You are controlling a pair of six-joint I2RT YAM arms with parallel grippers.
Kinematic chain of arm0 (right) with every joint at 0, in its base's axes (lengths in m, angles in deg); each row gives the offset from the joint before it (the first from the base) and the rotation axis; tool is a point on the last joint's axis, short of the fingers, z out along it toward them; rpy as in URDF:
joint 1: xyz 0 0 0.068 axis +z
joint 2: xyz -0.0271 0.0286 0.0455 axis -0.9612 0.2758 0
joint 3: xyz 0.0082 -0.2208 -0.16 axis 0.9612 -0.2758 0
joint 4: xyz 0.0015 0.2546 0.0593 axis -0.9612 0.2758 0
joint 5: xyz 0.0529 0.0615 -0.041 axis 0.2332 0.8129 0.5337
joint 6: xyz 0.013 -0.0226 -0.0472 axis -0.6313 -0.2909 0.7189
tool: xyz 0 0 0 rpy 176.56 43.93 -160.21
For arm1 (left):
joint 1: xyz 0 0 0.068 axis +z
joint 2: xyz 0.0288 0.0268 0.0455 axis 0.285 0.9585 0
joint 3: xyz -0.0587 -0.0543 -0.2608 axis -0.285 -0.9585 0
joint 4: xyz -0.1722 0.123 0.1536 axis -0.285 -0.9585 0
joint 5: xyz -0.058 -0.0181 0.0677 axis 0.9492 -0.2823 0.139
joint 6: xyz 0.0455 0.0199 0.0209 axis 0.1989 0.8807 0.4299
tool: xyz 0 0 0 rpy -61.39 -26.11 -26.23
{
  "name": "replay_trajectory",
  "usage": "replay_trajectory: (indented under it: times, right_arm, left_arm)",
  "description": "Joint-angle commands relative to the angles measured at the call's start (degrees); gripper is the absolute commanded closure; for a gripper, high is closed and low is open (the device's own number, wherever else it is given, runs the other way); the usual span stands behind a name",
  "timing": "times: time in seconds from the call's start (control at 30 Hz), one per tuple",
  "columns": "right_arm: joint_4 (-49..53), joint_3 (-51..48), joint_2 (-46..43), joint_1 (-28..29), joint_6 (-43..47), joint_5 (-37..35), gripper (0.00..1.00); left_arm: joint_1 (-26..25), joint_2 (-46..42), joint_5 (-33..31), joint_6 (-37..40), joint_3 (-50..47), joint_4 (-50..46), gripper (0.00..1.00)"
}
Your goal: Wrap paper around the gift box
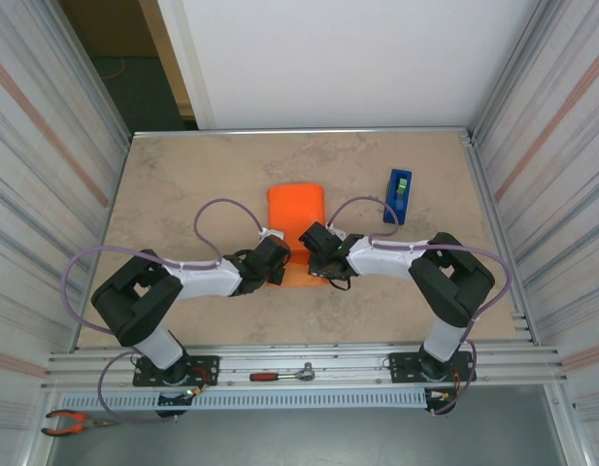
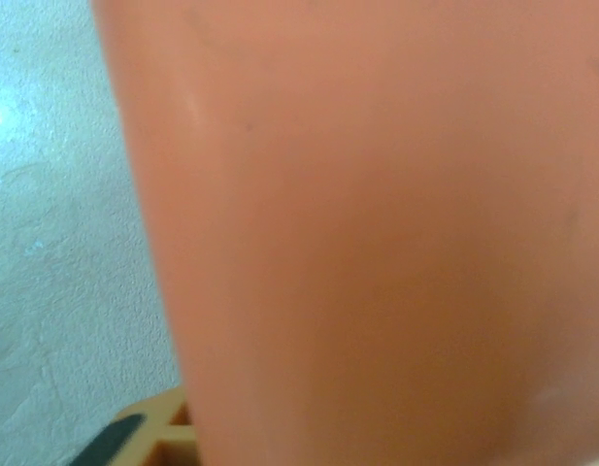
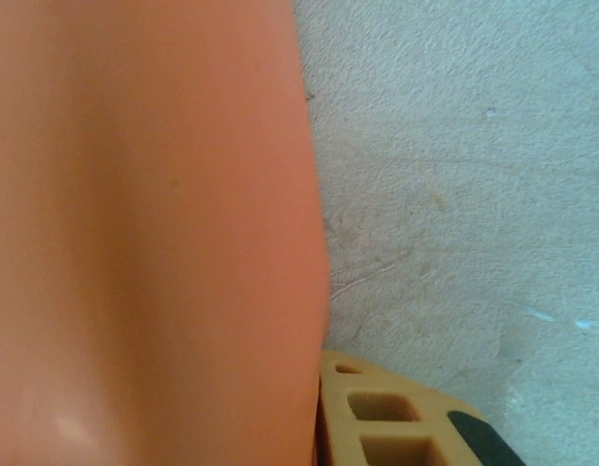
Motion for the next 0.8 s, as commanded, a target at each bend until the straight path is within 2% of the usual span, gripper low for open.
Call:
replay_trajectory:
  times: [0.0,0.07,0.17,0.37,0.47,0.63,0.7,0.77]
  right_arm:
    - [-0.46,0.56,0.35,-0.61,1.01,-1.73,0.75]
    - [-0.03,0.22,-0.53,-0.31,0.86,-1.89,0.63]
    - [0.66,-0.46,-1.87,0.00,0.65,-2.17,0.53]
    - [1.30,-0.52,-2.73,-1.23,1.38,-2.23,0.37]
    - [1.43,1.14,-1.43,-2.69,2.52,-1.82,0.33]
    - [2.69,4.62,1.52,-3.90,4.47,-1.38,0.31]
    - [3.03,4.83,1.26,-3.73,4.60,-1.12,0.31]
    - [3.15,4.03,-0.04,-3.20,4.44,-1.30,0.30]
  left_arm:
    - [-0.49,-1.59,0.48,-0.23,0.75,-0.88,0.66]
    - [-0.50,-3.02,1.23,-0.55,0.57,-2.20,0.61]
    - [-0.50,-5.64,2.27,-1.21,-0.09,-4.32,0.56]
    - [-0.44,-12.81,2.44,-2.02,-0.76,-7.67,0.38]
    - [-0.24,-14.23,2.73,-1.20,0.72,-8.96,0.32]
    - [0.85,-13.57,3.49,-0.26,2.77,-9.22,0.23]
    - [1.33,-12.96,4.11,0.00,3.29,-9.32,0.16]
    - [1.71,-12.59,3.97,0.17,3.55,-9.42,0.05]
